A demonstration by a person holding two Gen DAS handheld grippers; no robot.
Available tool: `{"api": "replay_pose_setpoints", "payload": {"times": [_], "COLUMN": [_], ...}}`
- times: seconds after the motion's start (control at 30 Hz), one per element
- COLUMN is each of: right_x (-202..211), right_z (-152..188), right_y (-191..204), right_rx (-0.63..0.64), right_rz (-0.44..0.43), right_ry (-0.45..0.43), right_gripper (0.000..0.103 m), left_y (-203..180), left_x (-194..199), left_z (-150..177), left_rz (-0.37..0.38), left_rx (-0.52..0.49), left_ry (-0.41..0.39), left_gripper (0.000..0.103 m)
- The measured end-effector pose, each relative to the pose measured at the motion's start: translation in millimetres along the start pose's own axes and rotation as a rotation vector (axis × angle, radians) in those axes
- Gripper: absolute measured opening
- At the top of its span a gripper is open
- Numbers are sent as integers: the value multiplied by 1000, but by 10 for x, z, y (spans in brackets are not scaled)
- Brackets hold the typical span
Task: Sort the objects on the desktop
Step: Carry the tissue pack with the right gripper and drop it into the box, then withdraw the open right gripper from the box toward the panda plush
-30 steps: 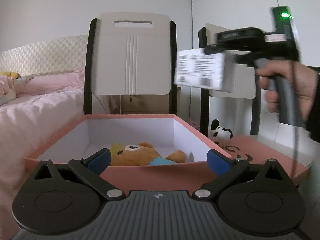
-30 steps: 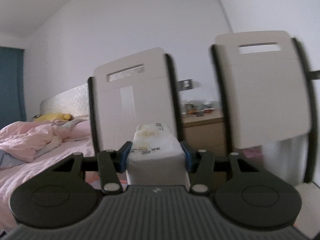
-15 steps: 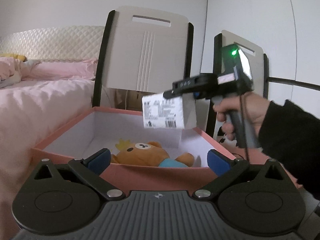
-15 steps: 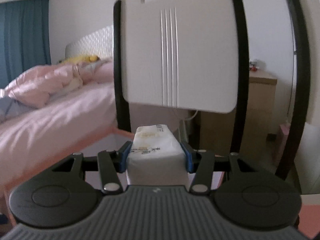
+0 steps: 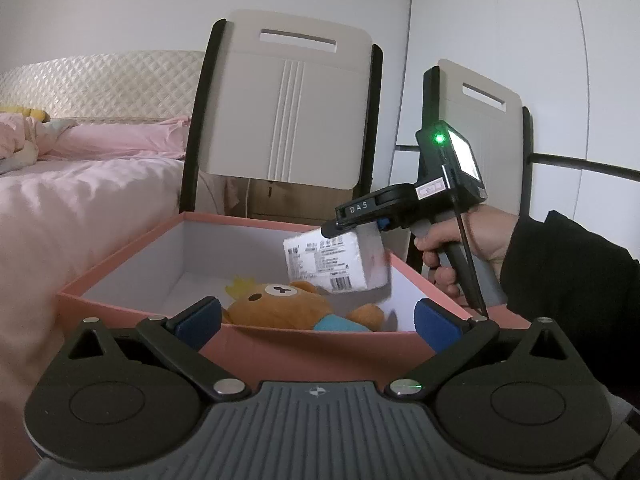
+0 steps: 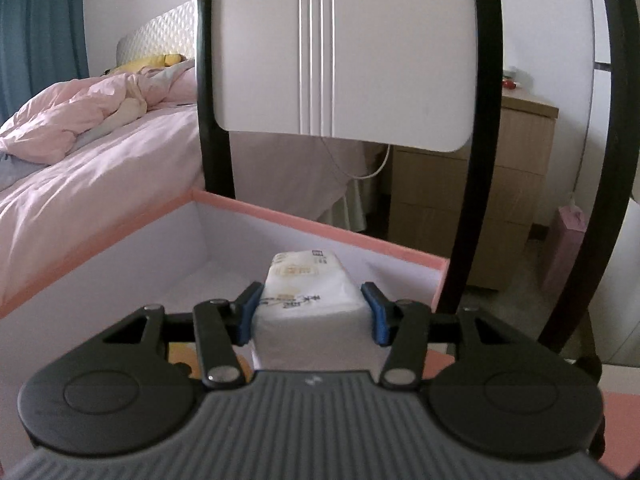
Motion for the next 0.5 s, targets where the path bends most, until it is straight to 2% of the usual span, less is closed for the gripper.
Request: {"api": "replay_pose_setpoints", "payload": {"times": [0.03,0.07,0.13,0.37,0.5], "right_x": [22,57,138,642,912], "right_z": [-2,-11,-21,-12,139], "right_y": [-8,-24,-48,-179,-244], "right_rx": [-7,-17,-41,-86,-117], "right_rz": [4,4,7,51,81], "right_ry": [-7,-17,-45,-149,-173], "right_gripper": [60,70,80,94,97], "left_y": [-4,-11,-24,-49,-76], "left_x": [-1,-3,-6,5,8], "left_z": [2,5,12,19,20], "left_rz": [0,2,4,5,5], "left_rx": [0,-3,-7,-11,-17], "left_ry": [1,3,5,2,-2], "left_gripper": [103,103,103,103,103]}}
Point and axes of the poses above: each gripper's, at about its wrist camera, not at the fingertips, and x roughly against the way its jaws point, y to its left, z to its underside, the point moved 1 cm from there along -x, roughly the way its jaws point, and after that the axes turned 11 degrees about z, right-handed, at the moved point
